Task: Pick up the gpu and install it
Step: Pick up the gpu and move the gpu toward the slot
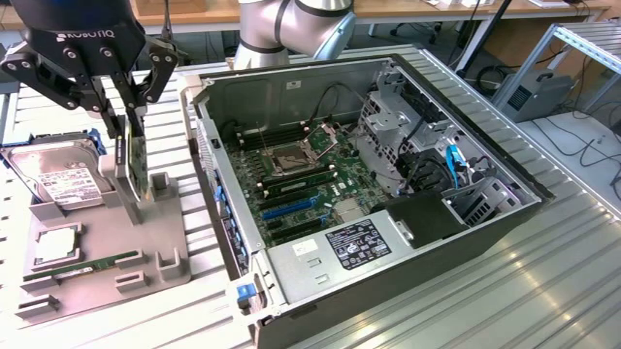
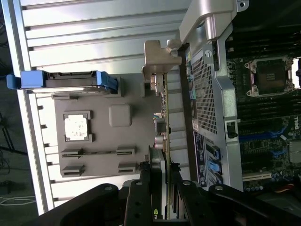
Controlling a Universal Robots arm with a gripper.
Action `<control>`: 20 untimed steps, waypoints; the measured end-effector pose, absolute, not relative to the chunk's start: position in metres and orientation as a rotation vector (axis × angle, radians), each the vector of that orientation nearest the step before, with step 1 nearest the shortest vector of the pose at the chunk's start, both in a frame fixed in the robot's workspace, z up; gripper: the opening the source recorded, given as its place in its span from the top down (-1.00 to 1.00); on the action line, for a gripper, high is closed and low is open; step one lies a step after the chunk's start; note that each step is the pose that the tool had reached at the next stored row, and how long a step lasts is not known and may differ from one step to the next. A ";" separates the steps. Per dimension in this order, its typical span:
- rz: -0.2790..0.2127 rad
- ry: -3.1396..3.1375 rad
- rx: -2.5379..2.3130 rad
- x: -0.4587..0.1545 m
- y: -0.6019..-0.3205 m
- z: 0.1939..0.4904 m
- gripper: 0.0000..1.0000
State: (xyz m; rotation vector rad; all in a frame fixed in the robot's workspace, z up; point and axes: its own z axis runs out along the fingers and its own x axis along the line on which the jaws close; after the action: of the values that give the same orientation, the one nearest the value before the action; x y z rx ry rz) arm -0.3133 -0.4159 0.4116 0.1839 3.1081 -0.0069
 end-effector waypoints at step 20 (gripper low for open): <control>-0.007 3.108 0.184 -0.313 -0.416 0.419 0.46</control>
State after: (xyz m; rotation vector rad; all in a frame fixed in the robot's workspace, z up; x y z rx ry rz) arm -0.3133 -0.4159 0.4195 0.1839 3.1080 -0.0069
